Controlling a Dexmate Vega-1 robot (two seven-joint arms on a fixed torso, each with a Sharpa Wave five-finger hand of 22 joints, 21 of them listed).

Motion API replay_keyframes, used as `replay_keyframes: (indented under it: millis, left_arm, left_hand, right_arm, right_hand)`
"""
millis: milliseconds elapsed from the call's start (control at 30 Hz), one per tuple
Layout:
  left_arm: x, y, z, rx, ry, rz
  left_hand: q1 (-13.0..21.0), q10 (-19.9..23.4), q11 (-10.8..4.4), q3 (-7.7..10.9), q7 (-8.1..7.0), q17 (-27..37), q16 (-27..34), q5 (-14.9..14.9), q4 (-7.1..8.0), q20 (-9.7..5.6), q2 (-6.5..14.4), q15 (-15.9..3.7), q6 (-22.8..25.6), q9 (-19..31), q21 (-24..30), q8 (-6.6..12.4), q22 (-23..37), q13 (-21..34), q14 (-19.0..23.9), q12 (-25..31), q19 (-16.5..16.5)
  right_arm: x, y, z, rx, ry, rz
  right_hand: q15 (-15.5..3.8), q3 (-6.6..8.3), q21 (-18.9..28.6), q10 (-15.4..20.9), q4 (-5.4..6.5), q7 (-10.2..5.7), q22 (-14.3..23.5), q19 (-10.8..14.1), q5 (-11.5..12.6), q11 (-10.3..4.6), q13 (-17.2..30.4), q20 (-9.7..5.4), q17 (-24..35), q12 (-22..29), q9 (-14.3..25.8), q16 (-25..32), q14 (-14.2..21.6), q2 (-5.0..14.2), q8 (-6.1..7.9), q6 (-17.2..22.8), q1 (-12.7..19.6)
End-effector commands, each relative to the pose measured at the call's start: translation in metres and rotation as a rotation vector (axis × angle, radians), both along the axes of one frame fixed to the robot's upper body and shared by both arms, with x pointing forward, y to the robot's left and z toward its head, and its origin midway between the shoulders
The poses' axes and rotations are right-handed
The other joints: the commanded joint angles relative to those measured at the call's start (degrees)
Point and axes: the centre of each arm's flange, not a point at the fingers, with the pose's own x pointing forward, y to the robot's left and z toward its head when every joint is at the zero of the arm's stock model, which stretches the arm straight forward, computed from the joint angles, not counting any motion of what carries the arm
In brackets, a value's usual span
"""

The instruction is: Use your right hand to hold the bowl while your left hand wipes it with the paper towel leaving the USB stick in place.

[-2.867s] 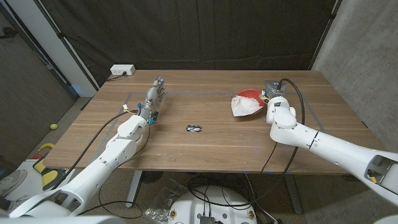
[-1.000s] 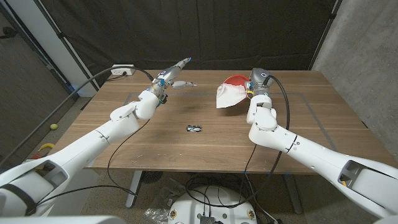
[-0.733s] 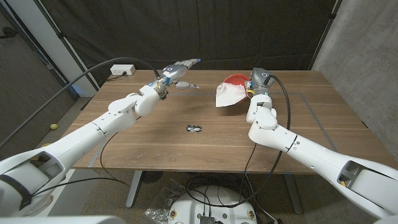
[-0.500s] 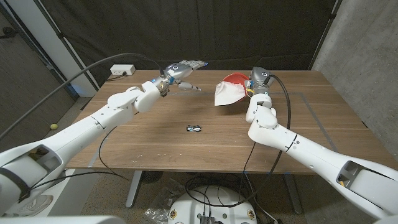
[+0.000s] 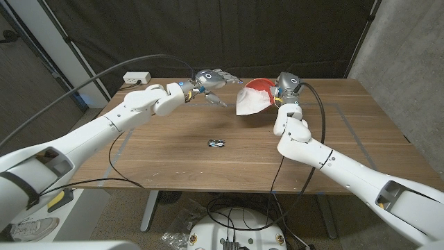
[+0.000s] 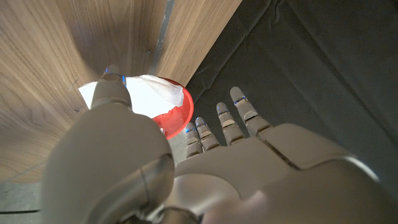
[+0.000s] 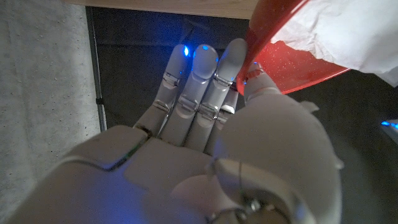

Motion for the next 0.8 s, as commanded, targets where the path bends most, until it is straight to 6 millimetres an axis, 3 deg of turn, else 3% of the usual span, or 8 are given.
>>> replay_keyframes:
  millis: [33, 267, 367, 500, 700, 800]
  left_arm:
    - [0.004, -0.020, 0.002, 0.123, -0.087, 0.008]
    - [0.010, -0.026, -0.001, 0.123, -0.132, 0.003]
    - [0.012, -0.027, -0.004, 0.113, -0.186, -0.006]
    - [0.016, -0.027, -0.007, 0.081, -0.233, -0.038]
    - [0.023, -0.027, -0.012, 0.026, -0.276, -0.089]
    - [0.026, -0.027, -0.015, -0.013, -0.315, -0.126]
  left_hand:
    - [1.38, 1.08, -0.29, -0.21, -0.50, 0.27, 0.54, 0.37, -0.08, -0.13, 0.56, -4.12, 1.03, 0.16, 0.59, 0.64, -0.08, -0.02, 1.35, 0.43, 0.88]
    - [1.82, 3.77, -0.34, -0.48, -0.14, 0.61, 1.64, 0.52, 0.17, -0.08, 1.16, -5.22, 3.19, 0.10, 0.99, 1.46, -0.22, -0.18, 3.89, 0.94, 1.62]
    - [2.71, 6.60, -0.38, -0.46, 0.97, 0.87, 2.87, 0.74, 0.24, -0.38, 2.08, -6.45, 5.39, 0.03, 1.83, 2.28, -0.34, -0.33, 7.05, 1.38, 3.49]
    - [4.29, 10.76, -0.36, -0.51, 0.57, 1.00, 3.91, 0.97, 0.05, -0.99, 2.86, -8.37, 9.71, -0.13, 3.04, 3.80, -0.51, -0.52, 10.94, 2.07, 5.99]
    - [4.97, 15.22, -0.64, -0.92, -0.11, 1.34, 5.35, 1.02, 0.36, -1.50, 3.59, -9.56, 13.23, -0.16, 4.08, 5.05, -0.64, -0.64, 15.17, 2.38, 7.87]
    - [6.10, 21.05, -0.77, -1.28, -0.86, 1.85, 7.20, 1.03, 0.46, -2.17, 4.37, -10.44, 18.60, -0.30, 5.15, 6.92, -0.76, -0.72, 20.04, 2.50, 9.66]
  right_arm:
    - [-0.007, -0.003, 0.004, 0.016, -0.043, 0.075]
    - [-0.012, -0.002, 0.008, -0.003, -0.072, 0.112]
    - [-0.013, -0.001, 0.010, -0.018, -0.083, 0.126]
    - [-0.011, 0.000, 0.012, -0.030, -0.082, 0.138]
    - [-0.009, 0.002, 0.014, -0.055, -0.084, 0.153]
    - [-0.009, 0.003, 0.016, -0.073, -0.087, 0.156]
  right_hand:
    - [-0.41, 0.54, 0.29, 0.17, 0.08, 1.70, 0.08, -0.17, 0.06, -0.08, 0.18, -6.54, 0.19, -0.02, 0.46, -0.70, 0.59, 0.98, -0.41, 2.36, 1.43]
    - [-0.42, 0.55, 0.27, 0.10, 0.10, 1.72, 0.12, -0.42, 0.07, -0.03, 0.08, -6.59, 0.80, -0.22, 0.57, -0.93, 0.91, 0.99, -0.61, 2.43, 1.40]
    - [-0.43, 0.52, 0.26, 0.02, 0.12, 1.67, 0.12, -0.44, 0.07, -0.01, 0.13, -6.67, 0.73, -0.28, 0.71, -1.30, 0.83, 0.99, -0.65, 2.40, 1.36]
    - [-0.41, 0.51, 0.25, 0.03, 0.21, 1.65, 0.14, -0.57, 0.05, 0.01, 0.34, -6.78, 1.27, -0.21, 0.73, -1.21, 1.06, 1.08, -0.75, 2.42, 1.25]
    - [-0.43, 0.48, 0.33, -0.02, 0.17, 1.56, 0.19, -0.73, 0.03, -0.08, 0.50, -6.77, 1.59, -0.22, 0.76, -1.51, 1.05, 1.05, -0.88, 2.41, 1.27]
    - [-0.42, 0.46, 0.33, -0.23, 0.21, 1.49, 0.23, -1.00, 0.02, -0.13, 0.79, -6.84, 1.67, -0.17, 0.80, -1.73, 0.88, 1.11, -0.95, 2.29, 1.22]
